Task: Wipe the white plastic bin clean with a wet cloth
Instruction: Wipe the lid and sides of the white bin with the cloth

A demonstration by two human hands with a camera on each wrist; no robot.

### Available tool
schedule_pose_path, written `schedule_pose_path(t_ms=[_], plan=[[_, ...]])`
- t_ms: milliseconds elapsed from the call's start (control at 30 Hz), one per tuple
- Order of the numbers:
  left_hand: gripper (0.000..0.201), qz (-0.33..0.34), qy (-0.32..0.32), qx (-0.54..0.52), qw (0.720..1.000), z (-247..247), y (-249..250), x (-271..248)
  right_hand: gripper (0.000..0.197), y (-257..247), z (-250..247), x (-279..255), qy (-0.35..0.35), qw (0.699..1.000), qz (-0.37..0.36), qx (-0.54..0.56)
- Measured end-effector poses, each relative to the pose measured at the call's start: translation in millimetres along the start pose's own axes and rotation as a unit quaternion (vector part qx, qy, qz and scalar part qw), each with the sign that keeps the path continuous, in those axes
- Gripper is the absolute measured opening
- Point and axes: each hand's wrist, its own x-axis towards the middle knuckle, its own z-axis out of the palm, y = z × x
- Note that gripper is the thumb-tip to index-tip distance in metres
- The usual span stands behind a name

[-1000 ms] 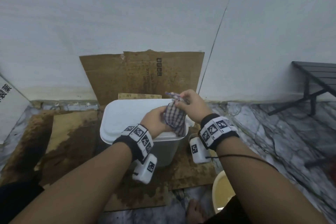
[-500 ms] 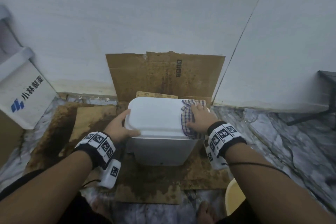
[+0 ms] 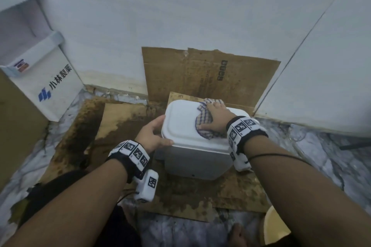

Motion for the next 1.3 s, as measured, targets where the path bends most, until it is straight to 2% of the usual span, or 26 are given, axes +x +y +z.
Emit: schedule_pose_path(t_ms=[133, 333, 500, 667, 733, 867, 1067, 1233, 1300], plan=[[0.075, -0.019, -0.030, -0.085, 0.996, -2, -2, 0, 0.110, -36, -8, 22, 0.002, 0.999, -0.041, -0.026], [0.085, -0.035, -0.058, -0.129, 0.989, -8, -8, 5, 0.102, -71, -24, 41, -0.034, 0.997, -0.062, -0.011], [0.090, -0.028, -0.062, -0.128, 0.989, -9, -13, 10, 0.092, -89, -25, 48, -0.030, 0.996, -0.080, -0.034], [0.077, -0.042, -0.063, -0.143, 0.987, -10, -17, 13, 0.095, -119, -8, 47, -0.040, 0.978, -0.141, -0.147], [0.071, -0.044, -0.053, -0.152, 0.986, -8, -17, 12, 0.092, -127, 5, 39, -0.020, 0.970, -0.157, -0.184], [0.068, -0.035, -0.052, -0.167, 0.984, -4, -14, 9, 0.080, -116, 18, 23, 0.038, 0.968, -0.185, -0.166], [0.085, -0.045, -0.100, -0.181, 0.977, -3, -8, 5, 0.081, -90, 28, 2, 0.064, 0.971, -0.198, -0.119], [0.082, -0.050, -0.123, -0.188, 0.973, -7, -6, 1, 0.101, -72, 38, -14, 0.074, 0.968, -0.207, -0.118], [0.077, -0.052, -0.119, -0.179, 0.975, -8, -8, 1, 0.103, -68, 42, -20, 0.083, 0.968, -0.203, -0.120]])
